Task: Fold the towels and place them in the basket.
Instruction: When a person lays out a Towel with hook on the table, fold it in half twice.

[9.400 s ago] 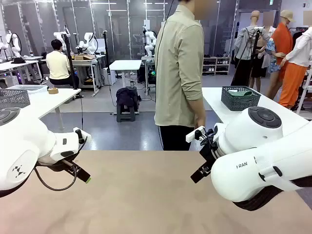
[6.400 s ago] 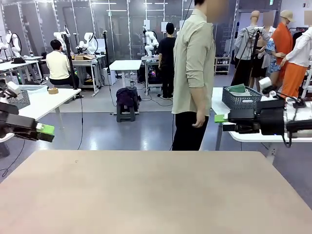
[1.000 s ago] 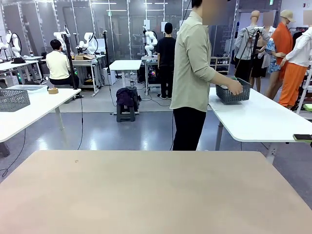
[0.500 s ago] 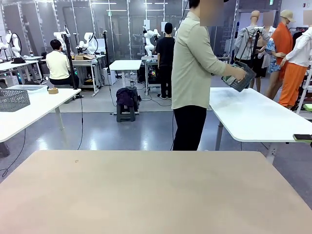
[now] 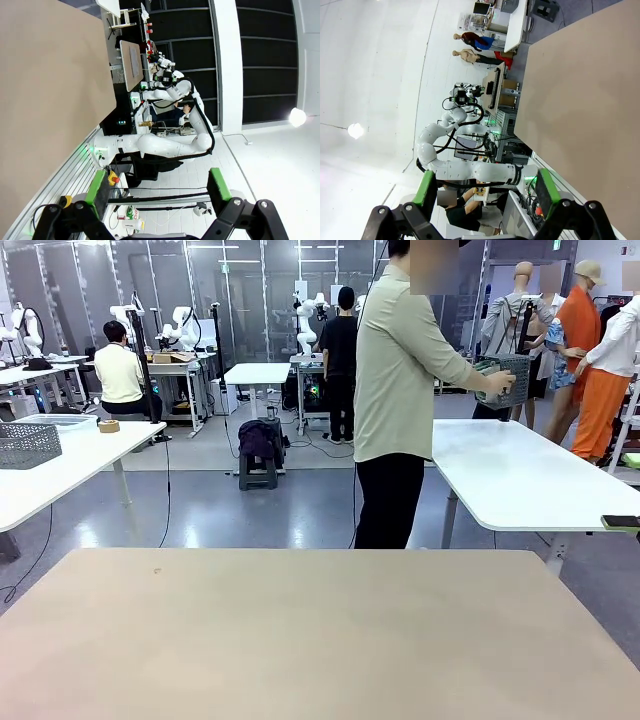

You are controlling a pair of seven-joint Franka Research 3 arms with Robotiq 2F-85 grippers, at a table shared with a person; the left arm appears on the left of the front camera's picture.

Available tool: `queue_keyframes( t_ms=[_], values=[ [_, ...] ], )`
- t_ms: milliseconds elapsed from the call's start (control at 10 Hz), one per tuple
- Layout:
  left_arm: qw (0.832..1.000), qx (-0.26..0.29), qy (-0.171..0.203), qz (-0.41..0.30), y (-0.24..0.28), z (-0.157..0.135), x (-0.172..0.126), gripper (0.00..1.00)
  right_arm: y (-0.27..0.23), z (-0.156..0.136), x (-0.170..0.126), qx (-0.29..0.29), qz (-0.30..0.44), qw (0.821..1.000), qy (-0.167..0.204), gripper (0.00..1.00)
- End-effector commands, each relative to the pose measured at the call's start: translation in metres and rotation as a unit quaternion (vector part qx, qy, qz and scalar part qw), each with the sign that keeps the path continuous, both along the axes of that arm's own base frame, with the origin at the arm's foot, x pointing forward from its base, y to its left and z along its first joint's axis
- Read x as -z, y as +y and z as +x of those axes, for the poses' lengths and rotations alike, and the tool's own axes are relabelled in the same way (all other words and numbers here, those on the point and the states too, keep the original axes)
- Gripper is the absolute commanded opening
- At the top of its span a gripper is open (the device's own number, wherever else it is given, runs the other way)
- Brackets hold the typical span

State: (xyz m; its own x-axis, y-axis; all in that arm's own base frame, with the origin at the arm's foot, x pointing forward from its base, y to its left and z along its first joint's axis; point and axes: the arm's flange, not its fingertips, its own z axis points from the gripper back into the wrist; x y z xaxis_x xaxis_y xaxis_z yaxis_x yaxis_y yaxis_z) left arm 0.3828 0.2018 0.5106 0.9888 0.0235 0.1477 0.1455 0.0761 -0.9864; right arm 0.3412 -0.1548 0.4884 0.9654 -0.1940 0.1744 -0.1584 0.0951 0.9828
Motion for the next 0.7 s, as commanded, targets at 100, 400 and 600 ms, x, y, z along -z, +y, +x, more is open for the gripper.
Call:
queue_keyframes(
  t_ms=[100,400,600],
  values=[
    [1.0,-0.003,-0.001,0.002,-0.0007,-0.0011,-0.0006,1.0,-0.0002,-0.0002,-0.0008,0.0,0.0,1.0,-0.001,1.0],
    [1.0,-0.003,-0.001,0.002,-0.0007,-0.0011,-0.0006,1.0,-0.0002,-0.0002,-0.0008,0.0,0.0,1.0,-0.001,1.0],
    [1.0,-0.003,-0.001,0.002,-0.0007,-0.0011,-0.0006,1.0,-0.0002,-0.0002,-0.0008,0.0,0.0,1.0,-0.001,1.0]
  ],
)
